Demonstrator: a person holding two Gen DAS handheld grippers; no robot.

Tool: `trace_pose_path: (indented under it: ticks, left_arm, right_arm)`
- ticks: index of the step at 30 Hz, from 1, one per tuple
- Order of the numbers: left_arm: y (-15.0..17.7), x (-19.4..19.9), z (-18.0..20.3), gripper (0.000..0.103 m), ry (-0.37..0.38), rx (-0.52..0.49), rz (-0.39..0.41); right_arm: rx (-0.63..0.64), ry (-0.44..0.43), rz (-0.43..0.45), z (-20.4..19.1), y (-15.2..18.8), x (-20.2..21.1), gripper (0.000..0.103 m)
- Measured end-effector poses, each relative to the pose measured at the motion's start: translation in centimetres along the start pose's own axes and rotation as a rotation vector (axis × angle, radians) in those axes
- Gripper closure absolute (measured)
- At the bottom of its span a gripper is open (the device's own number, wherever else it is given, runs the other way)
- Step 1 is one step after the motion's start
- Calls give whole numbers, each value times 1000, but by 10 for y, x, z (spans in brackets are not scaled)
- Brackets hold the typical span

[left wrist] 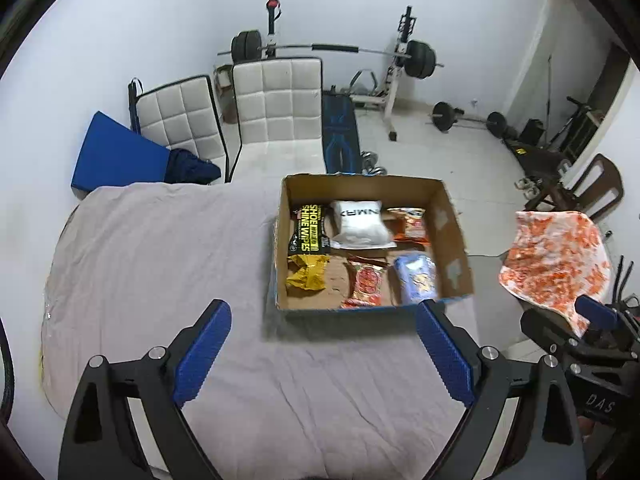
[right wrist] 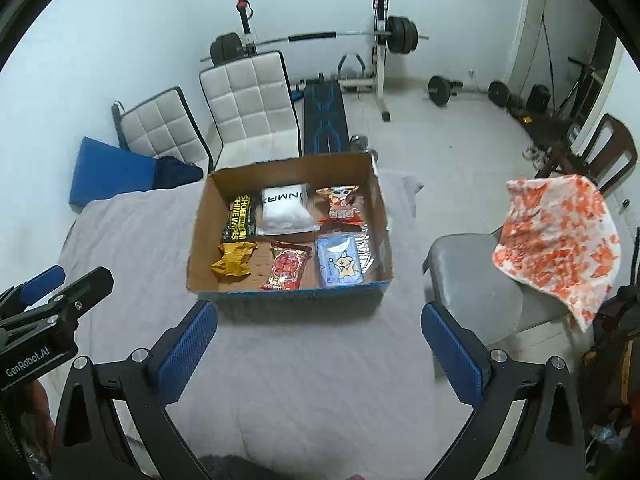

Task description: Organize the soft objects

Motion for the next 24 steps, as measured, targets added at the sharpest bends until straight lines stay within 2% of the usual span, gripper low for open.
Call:
trace_pose_path:
  ticks: [5,11,17,24]
  left_arm:
    - [18,45,3,9,4,-12,31]
    - [31,83,6,9,7,-26,59]
    - [34,114,7,9,1,-23,122]
    - [33,135,4,9,-5,-18,166]
  right_arm:
    - [-2,-1,53,2,14,61,0]
    - [3,-8,106,-1,28,116,0]
    - [12,-4,146,-5,34,145,0]
    - [17,2,172,-9,34,159,0]
Point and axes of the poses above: each gripper's, at about its wrist camera, not at the fingertips, and x roughly against the way its jaws point, z to its right, y to its underside, the point moved 3 cm from there along -x, roughly the way its jaws point, and after that the axes turned 4 degrees about z, right-handed, at the moved point
